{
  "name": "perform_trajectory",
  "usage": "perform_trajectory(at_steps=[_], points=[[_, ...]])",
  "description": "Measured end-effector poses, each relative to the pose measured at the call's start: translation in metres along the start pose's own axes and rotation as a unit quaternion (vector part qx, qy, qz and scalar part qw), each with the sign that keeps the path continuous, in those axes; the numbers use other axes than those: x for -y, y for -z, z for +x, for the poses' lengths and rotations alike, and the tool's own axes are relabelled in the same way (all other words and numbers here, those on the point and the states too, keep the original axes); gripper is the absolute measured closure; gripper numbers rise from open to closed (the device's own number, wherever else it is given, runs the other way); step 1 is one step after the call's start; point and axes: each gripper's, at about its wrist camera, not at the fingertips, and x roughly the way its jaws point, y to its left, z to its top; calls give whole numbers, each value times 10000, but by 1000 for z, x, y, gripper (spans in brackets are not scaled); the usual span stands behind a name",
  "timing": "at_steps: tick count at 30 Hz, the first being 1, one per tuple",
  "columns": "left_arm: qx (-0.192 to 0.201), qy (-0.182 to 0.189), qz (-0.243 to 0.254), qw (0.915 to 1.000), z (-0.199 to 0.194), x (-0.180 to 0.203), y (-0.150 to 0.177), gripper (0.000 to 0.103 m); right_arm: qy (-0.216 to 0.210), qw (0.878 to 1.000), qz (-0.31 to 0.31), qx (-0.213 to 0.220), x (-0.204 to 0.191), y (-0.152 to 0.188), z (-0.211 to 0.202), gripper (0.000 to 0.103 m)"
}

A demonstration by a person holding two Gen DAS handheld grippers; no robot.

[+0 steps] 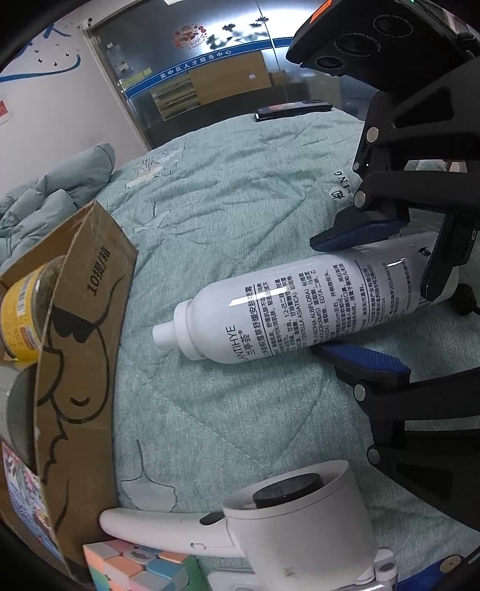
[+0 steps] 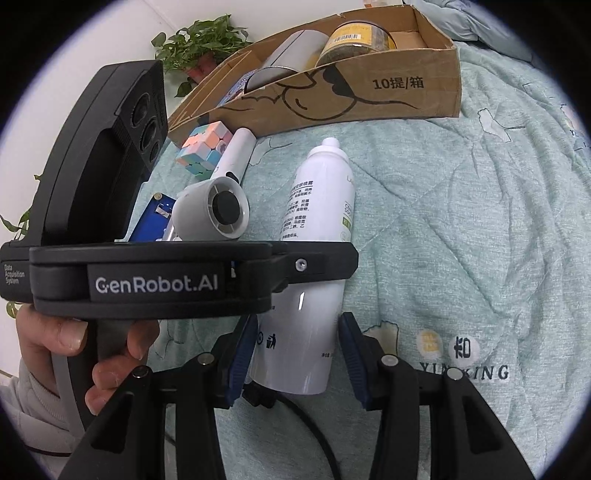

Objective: Organize rigid objects
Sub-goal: 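Lift the spray bottle upright and carry it over the box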

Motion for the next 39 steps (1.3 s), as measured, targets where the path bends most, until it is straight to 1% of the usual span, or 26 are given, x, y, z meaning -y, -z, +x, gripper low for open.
perform_trajectory(at_steps=[1, 4, 8, 12, 18, 22, 24, 31, 34, 39], points=[[59, -13, 28, 10000, -3, 2, 0, 57, 5, 10000, -19, 36, -3, -4, 4, 59], [274, -86, 146, 9995, -16, 9, -2, 58, -56, 9998, -18, 165, -4, -6, -4, 59], [645, -112, 219, 9976, -39, 17, -5, 58, -77, 9991, -151, 378, -10, -16, -15, 59], [1026, -178, 375, 9939, -65, 28, -15, 59, -82, 9973, -352, 633, -18, -31, -28, 59], [1392, -271, 624, 9879, -94, 44, -34, 60, -8, 9942, -547, 929, -25, -54, -42, 59], [1647, -257, 778, 9829, -107, 60, -54, 61, 137, 9914, -677, 1115, -26, -74, -51, 60], [1746, -250, 866, 9805, -111, 70, -65, 62, 159, 9900, -698, 1218, -25, -78, -57, 60], [2057, -243, 1162, 9714, -126, 94, -113, 62, 285, 9838, -835, 1559, -17, -115, -75, 60], [2132, -189, 1207, 9693, -131, 99, -131, 62, 366, 9813, -910, 1655, -11, -135, -79, 60], [2186, -68, 1200, 9684, -134, 103, -165, 62, 472, 9785, -981, 1751, -5, -158, -85, 60]])
